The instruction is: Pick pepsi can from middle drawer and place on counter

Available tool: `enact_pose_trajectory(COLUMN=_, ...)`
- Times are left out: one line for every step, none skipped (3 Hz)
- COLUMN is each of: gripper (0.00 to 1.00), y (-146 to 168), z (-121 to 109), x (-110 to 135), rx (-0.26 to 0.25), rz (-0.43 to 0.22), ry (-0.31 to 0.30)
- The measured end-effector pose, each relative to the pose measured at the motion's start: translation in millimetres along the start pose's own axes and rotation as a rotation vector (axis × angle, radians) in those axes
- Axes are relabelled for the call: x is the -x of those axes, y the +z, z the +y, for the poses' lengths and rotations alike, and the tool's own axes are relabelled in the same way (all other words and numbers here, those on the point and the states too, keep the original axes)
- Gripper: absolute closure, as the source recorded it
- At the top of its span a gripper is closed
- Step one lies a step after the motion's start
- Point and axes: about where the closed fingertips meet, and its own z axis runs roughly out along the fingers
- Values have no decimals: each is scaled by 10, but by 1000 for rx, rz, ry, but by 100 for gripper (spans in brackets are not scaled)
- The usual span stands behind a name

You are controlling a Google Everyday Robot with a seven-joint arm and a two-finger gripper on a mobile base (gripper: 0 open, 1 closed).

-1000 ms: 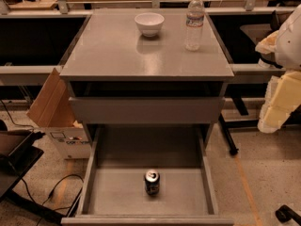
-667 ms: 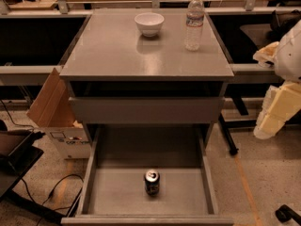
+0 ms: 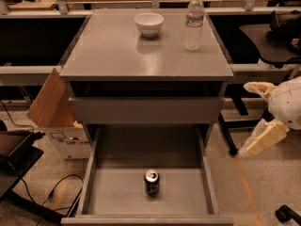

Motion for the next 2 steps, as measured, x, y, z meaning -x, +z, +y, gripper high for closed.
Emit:
enact_pose_trajectory(gripper=0, y=436, z=-10, x=-219, rx=9, rz=-216, ry=15)
enact_pose_trajectory(gripper=0, y=745, z=82, x=-527, rx=24, rz=-343, ry=33)
